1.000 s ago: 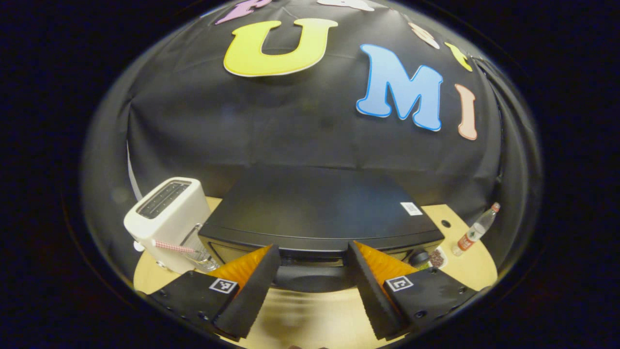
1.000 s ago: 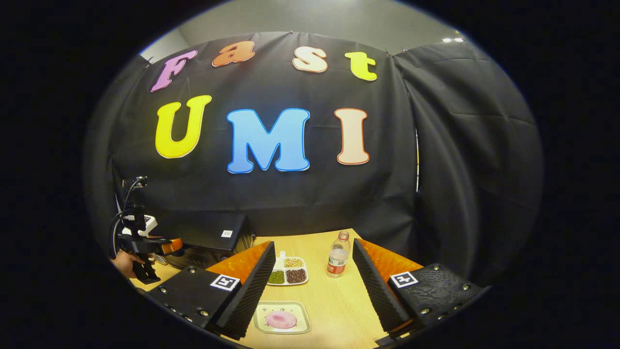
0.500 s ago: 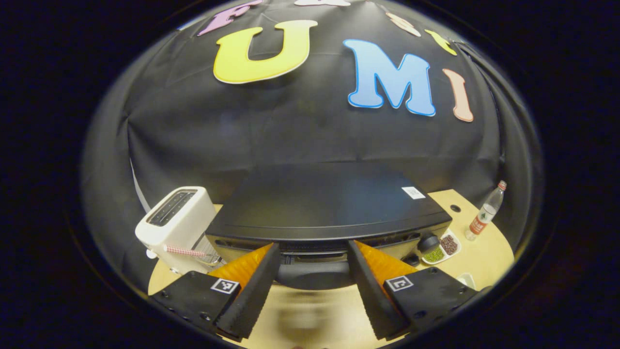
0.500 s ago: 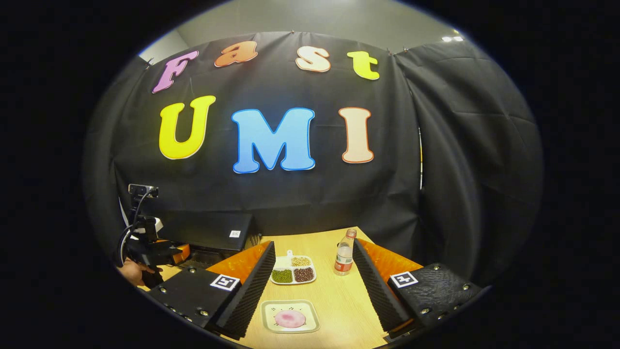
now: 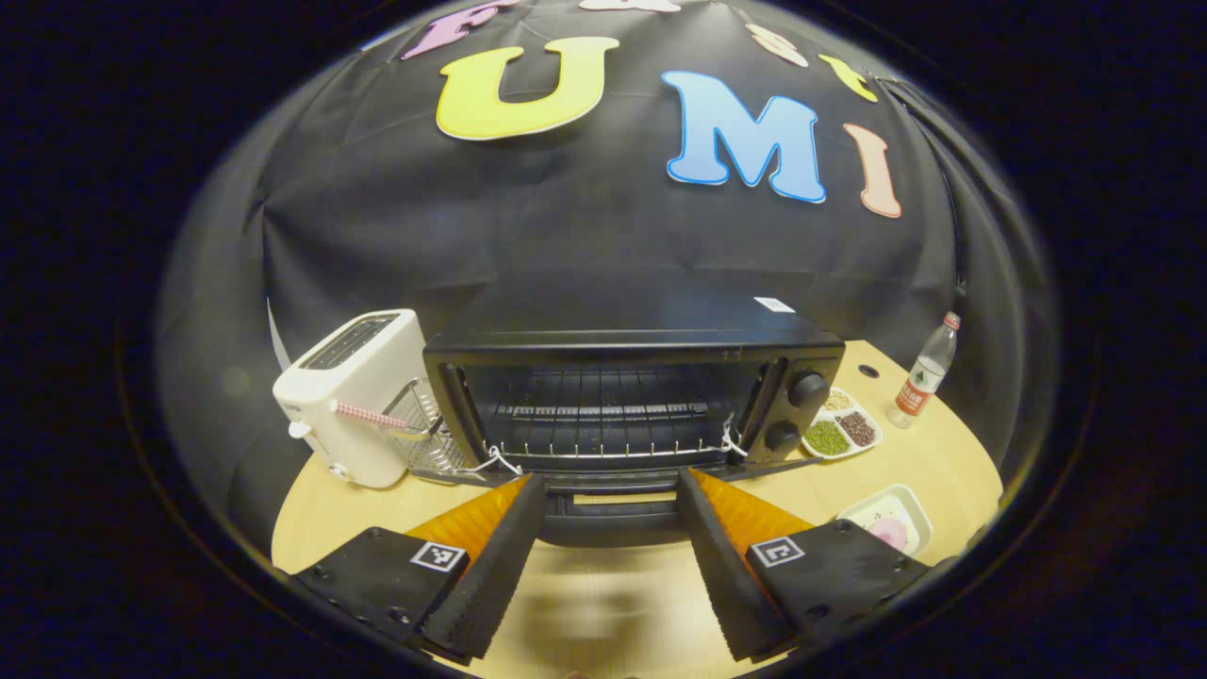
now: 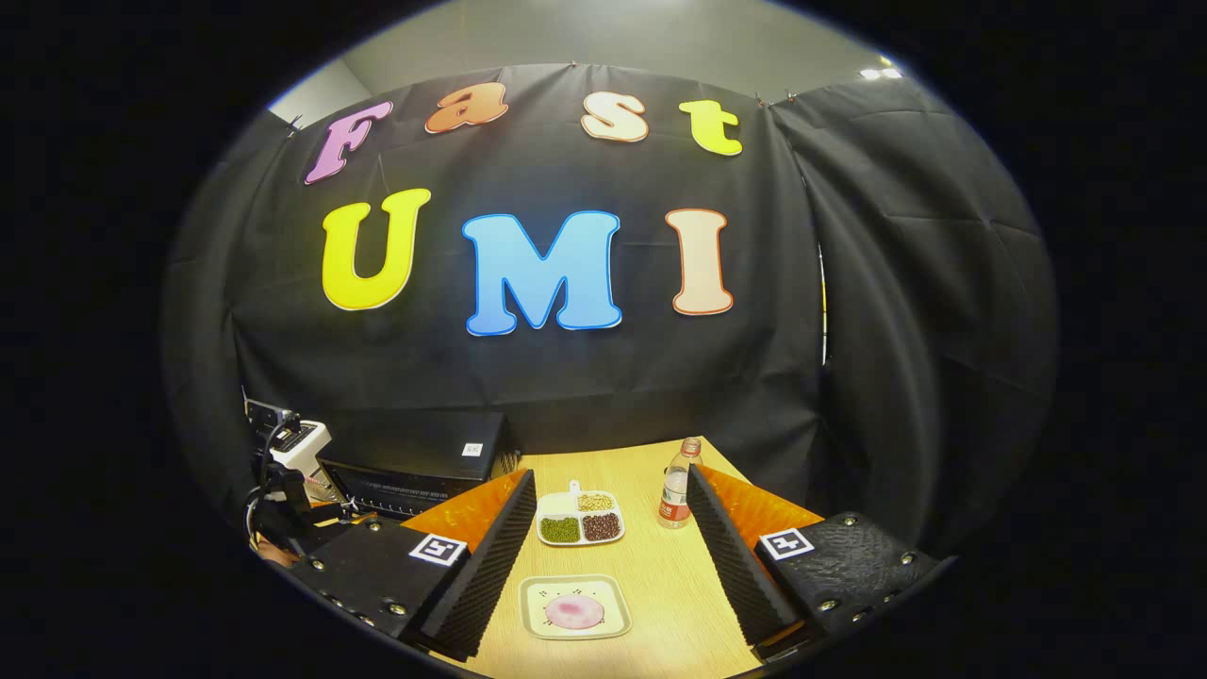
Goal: Open the electric oven with the left hand, put the food in, and close the electric oven.
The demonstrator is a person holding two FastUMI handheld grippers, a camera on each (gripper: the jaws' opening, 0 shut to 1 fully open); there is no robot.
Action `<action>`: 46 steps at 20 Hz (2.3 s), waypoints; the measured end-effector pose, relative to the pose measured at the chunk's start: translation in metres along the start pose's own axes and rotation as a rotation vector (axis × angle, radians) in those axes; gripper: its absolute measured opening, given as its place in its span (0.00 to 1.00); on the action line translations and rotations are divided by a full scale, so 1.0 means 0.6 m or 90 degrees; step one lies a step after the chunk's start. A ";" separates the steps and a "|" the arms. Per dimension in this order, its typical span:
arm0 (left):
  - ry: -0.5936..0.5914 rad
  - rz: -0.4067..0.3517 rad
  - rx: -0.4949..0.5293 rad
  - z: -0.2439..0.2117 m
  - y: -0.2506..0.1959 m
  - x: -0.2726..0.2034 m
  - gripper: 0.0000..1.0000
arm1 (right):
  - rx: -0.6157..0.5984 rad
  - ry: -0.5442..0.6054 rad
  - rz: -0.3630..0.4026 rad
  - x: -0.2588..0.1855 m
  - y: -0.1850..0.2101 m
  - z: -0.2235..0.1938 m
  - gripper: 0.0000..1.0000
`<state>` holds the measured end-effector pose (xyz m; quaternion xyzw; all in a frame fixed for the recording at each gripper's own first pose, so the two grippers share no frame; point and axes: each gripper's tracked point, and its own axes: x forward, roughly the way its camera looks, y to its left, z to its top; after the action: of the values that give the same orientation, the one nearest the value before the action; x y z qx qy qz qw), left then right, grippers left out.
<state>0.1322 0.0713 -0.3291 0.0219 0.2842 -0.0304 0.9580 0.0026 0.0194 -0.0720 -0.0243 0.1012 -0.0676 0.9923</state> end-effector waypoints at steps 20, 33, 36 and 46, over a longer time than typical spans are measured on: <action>-0.213 -0.045 -0.062 0.192 0.002 -0.236 0.94 | 0.055 0.360 0.092 0.060 0.011 -0.246 0.98; -0.222 0.016 -0.058 0.171 0.041 -0.349 0.96 | 0.047 0.703 0.048 0.190 -0.066 -0.509 0.99; -0.214 0.039 -0.063 0.168 0.034 -0.354 0.97 | 0.019 0.726 0.049 0.209 -0.071 -0.533 0.99; -0.208 0.070 -0.046 0.162 -0.022 -0.357 0.97 | -0.071 0.733 0.116 0.229 -0.063 -0.552 0.86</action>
<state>0.0048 0.0622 -0.1308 -0.0021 0.1241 0.0288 0.9919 0.0633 -0.0484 -0.4210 -0.0272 0.6289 0.0208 0.7767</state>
